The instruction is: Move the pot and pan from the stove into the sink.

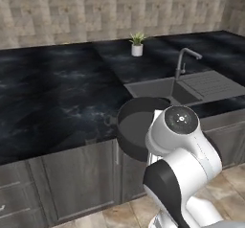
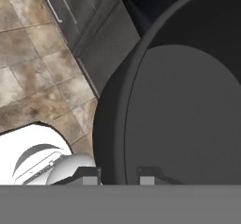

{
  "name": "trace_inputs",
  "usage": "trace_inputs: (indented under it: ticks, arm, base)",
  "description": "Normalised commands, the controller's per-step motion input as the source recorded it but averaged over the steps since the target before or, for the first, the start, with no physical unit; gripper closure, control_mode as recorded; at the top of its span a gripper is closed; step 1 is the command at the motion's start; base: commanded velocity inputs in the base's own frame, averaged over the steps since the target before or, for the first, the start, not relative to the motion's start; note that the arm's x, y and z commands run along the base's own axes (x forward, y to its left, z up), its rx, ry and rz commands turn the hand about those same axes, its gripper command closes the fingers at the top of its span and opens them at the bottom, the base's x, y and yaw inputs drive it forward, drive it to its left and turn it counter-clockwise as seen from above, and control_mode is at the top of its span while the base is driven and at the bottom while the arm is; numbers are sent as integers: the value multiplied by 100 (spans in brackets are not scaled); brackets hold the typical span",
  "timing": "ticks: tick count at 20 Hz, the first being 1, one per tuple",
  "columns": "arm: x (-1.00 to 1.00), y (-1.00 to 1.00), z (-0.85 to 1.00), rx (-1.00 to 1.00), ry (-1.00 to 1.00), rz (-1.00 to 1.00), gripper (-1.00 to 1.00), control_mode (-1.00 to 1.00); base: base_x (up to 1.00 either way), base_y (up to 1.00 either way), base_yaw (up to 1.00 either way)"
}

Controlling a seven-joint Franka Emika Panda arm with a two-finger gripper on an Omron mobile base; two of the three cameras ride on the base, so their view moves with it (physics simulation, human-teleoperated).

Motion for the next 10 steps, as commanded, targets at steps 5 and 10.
trace_inputs:
  ticks: [5,10]
  arm:
    - [0,0,0,0,0,0,100,100]
    - [0,0,0,0,0,0,100,100]
  base:
    - [49,-69,13]
    - [50,-66,14]
